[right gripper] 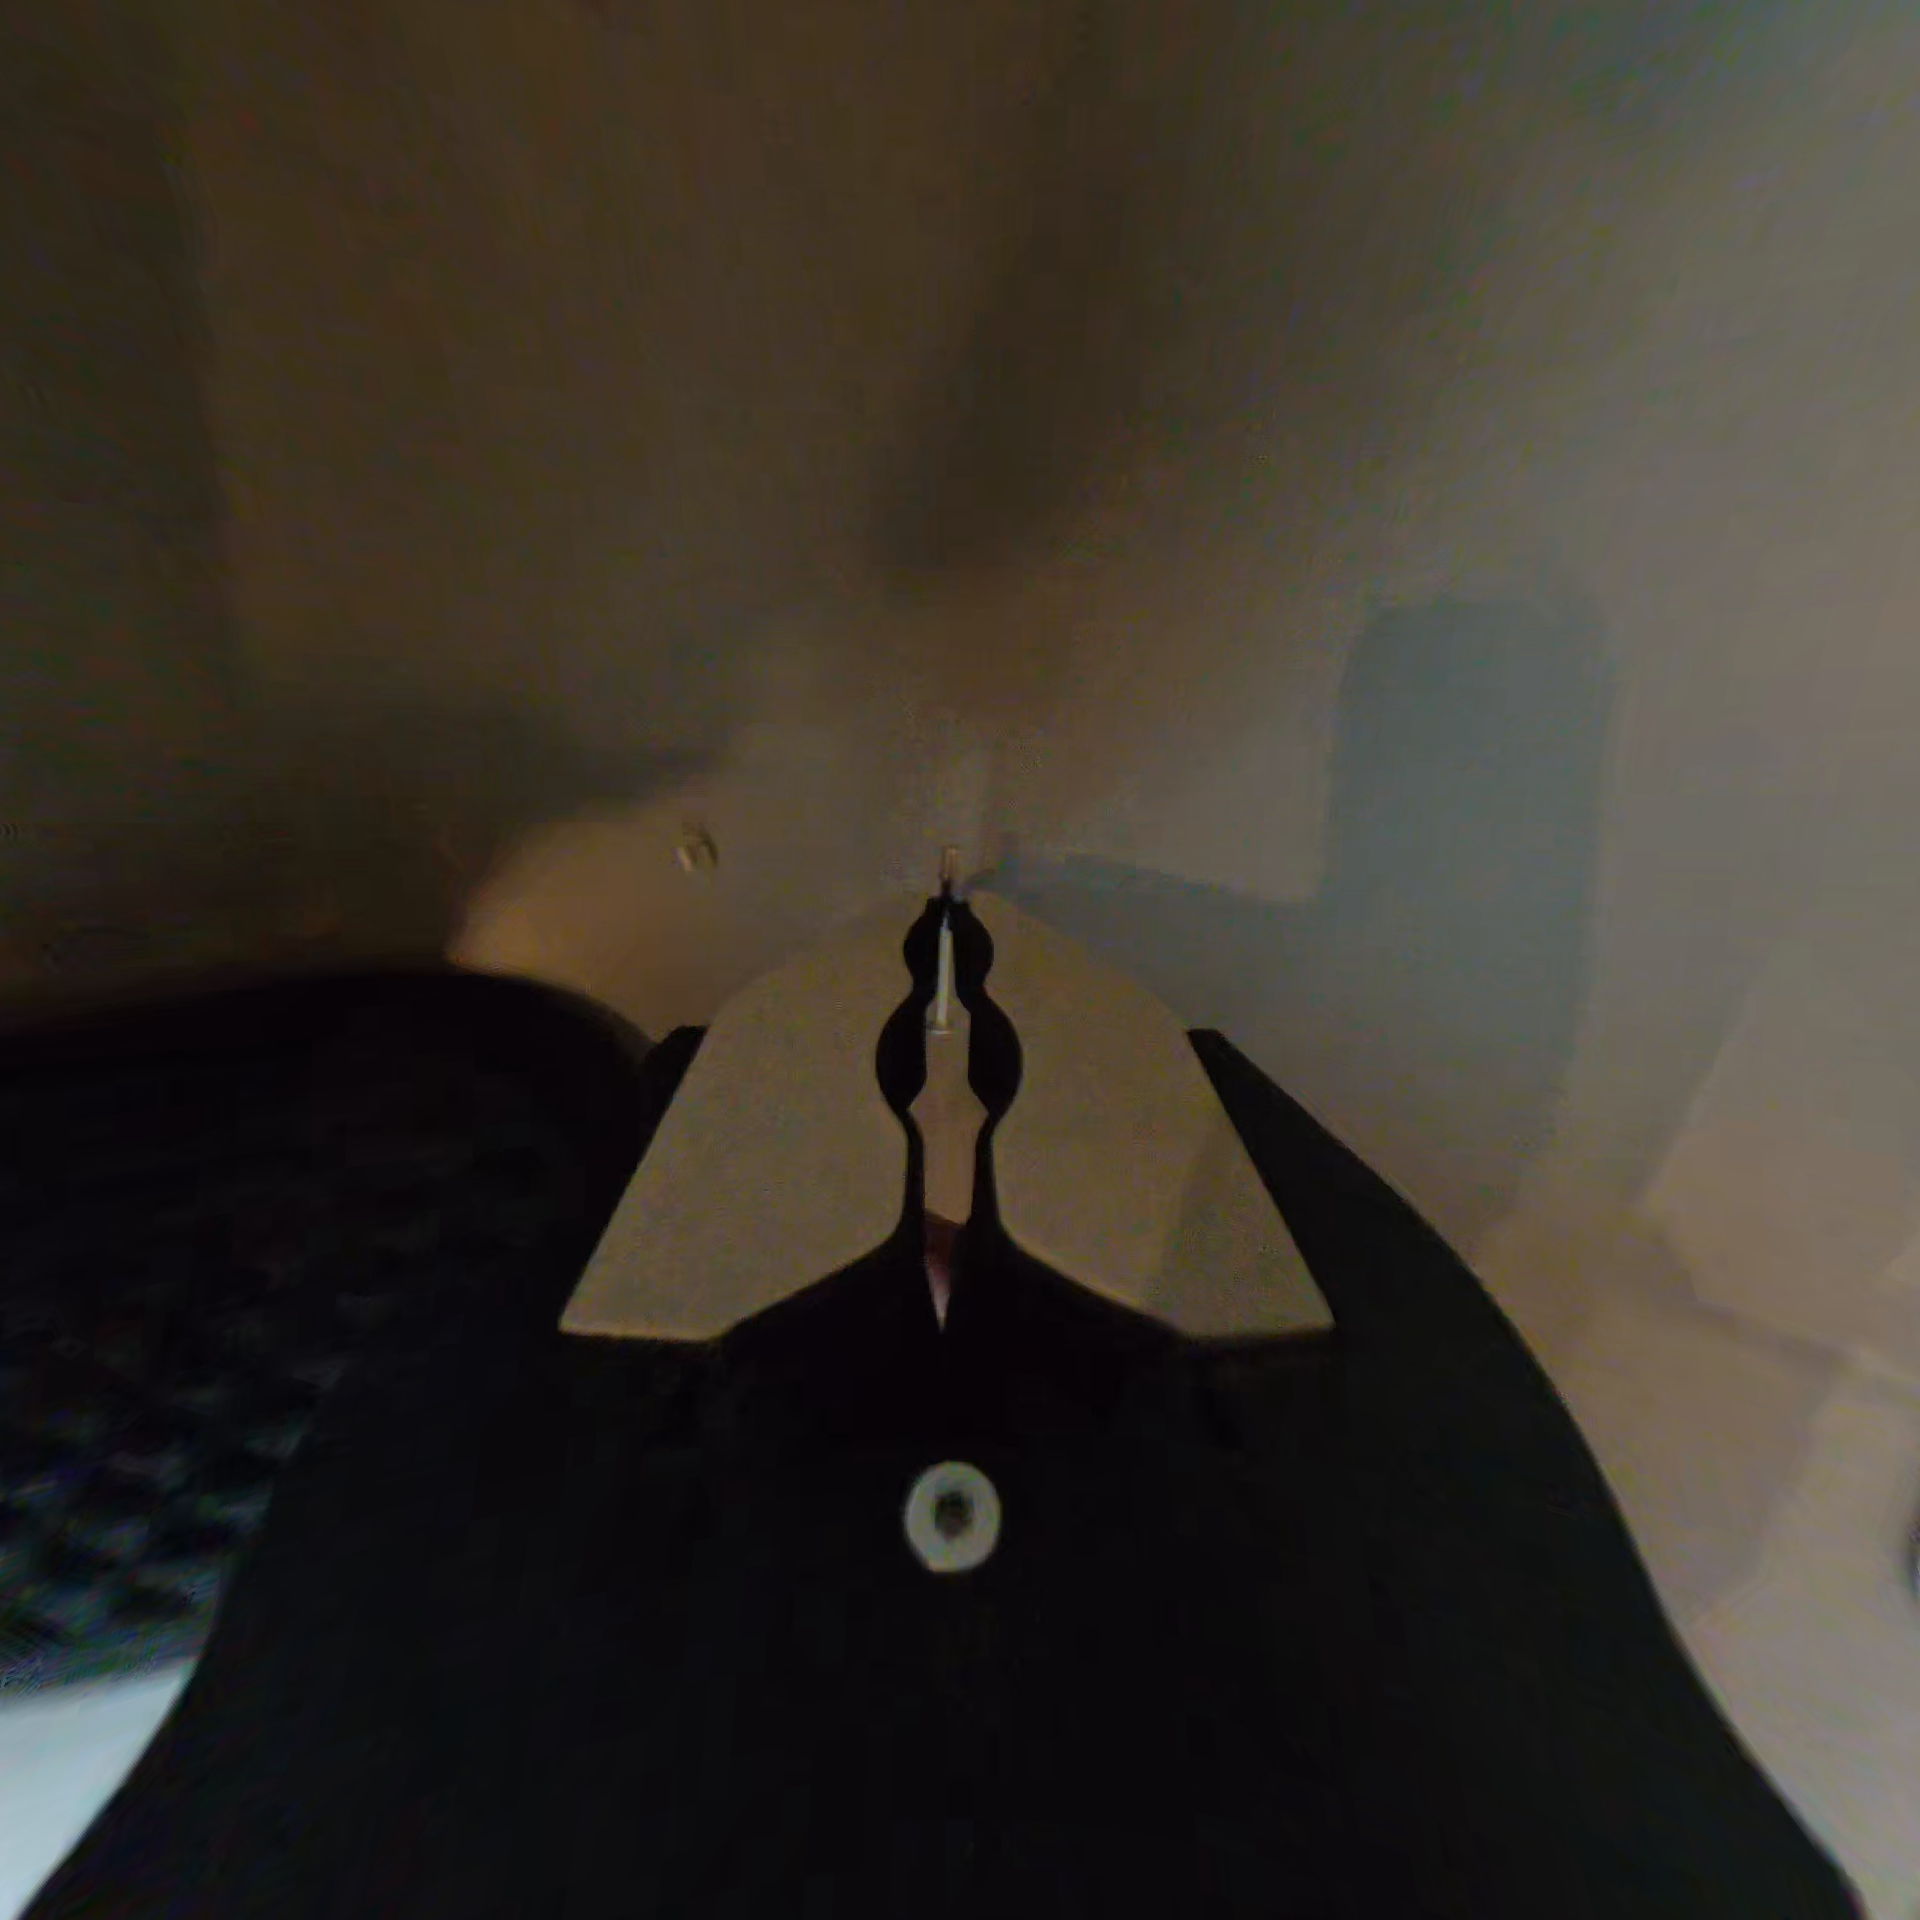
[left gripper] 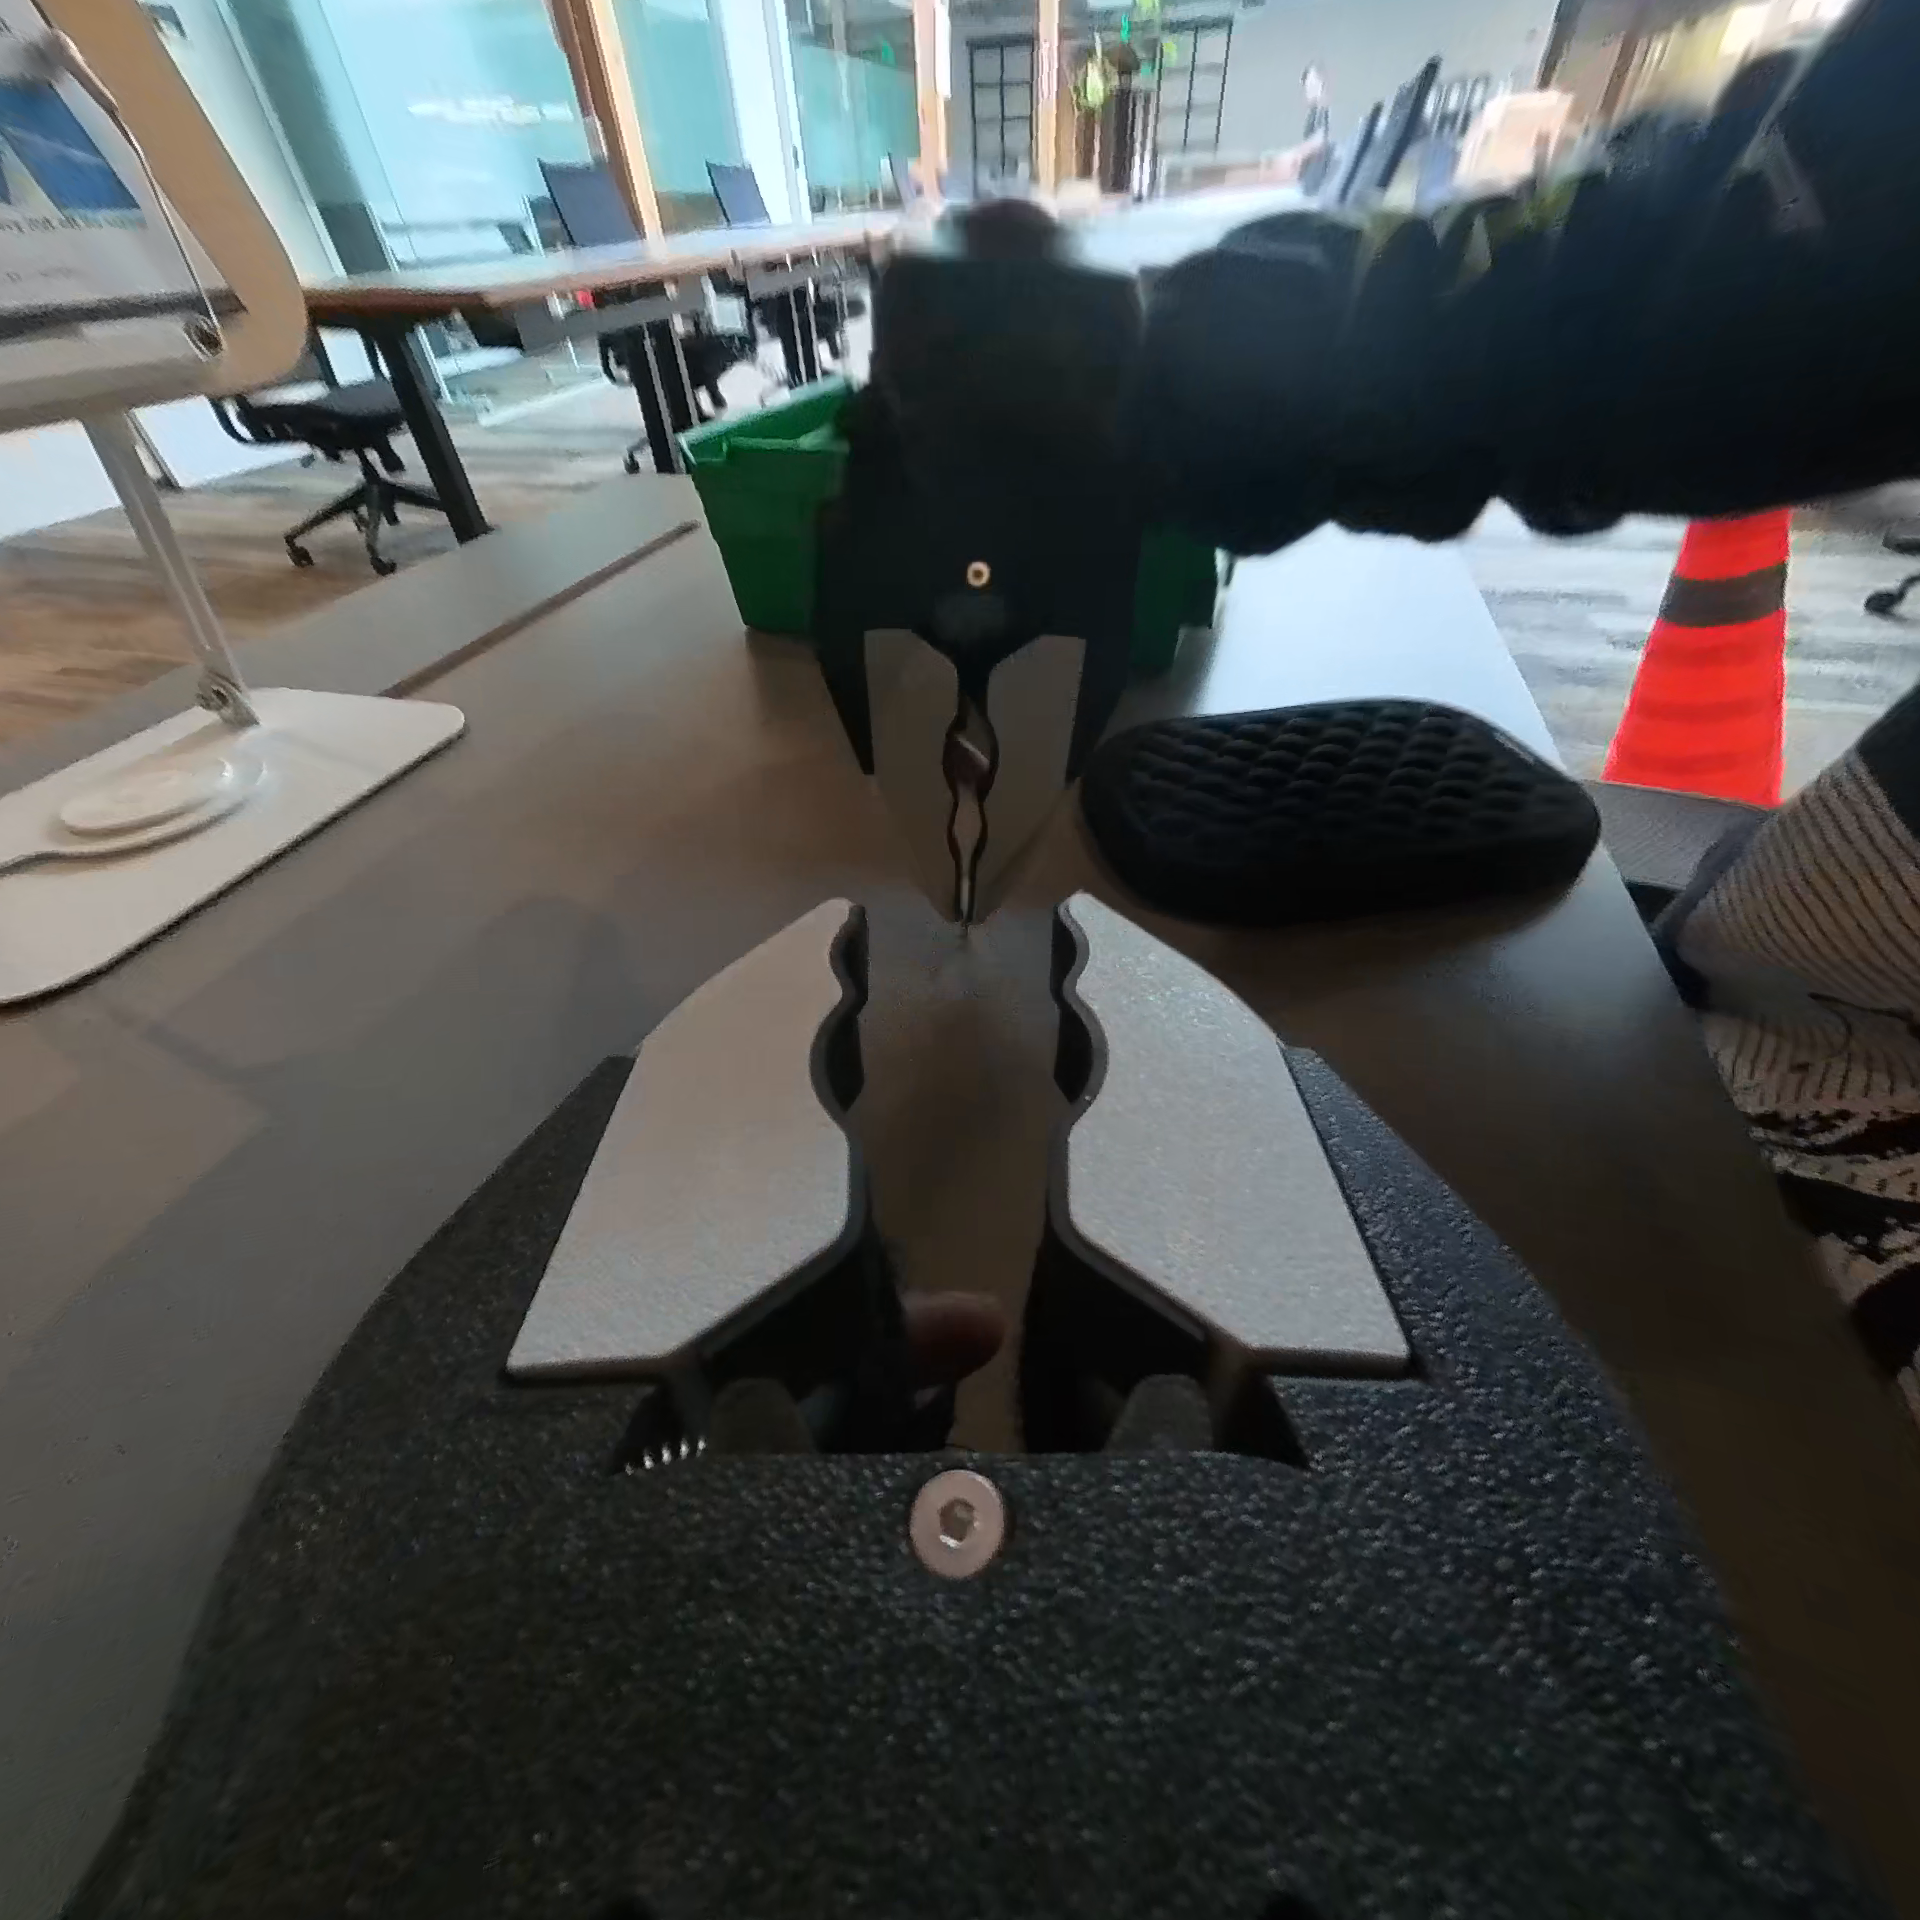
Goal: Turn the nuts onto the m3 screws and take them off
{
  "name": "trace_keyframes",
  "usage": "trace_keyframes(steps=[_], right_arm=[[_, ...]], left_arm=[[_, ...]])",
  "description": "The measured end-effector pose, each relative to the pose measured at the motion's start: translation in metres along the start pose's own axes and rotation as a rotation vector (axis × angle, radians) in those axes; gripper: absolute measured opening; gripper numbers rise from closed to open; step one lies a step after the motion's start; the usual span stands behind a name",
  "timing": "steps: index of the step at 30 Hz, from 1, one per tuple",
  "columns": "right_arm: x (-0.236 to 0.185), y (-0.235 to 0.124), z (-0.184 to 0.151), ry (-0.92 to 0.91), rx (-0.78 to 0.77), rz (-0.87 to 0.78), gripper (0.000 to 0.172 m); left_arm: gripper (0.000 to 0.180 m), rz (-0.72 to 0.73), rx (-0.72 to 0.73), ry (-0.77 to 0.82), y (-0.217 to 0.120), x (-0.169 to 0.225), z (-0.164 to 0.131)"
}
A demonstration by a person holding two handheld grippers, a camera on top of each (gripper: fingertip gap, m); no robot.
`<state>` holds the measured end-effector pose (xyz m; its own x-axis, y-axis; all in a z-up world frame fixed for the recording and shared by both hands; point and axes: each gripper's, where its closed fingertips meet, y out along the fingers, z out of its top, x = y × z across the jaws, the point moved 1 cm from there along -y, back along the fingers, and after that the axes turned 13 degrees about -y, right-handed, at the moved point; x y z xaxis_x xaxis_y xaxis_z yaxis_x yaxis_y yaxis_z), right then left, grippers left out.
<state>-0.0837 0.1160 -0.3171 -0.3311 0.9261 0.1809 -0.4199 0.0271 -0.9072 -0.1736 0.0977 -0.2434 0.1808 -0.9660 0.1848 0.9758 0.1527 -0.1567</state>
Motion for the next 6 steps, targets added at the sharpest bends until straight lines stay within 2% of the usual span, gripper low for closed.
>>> trace_keyframes(steps=[2,5,6], right_arm=[[0.014,-0.031,0.041,0.112,0.32,-0.127,0.001],[0.033,-0.105,0.098,0.234,0.872,-0.336,0.001],[0.032,-0.124,0.11,0.259,1.013,-0.354,0.001]], left_arm=[[0.032,-0.016,0.08,-0.025,-0.002,0.002,0.011],[0.029,-0.07,0.175,-0.1,-0.003,0.006,0.031],[0.029,-0.085,0.203,-0.114,-0.002,0.008,0.039]])
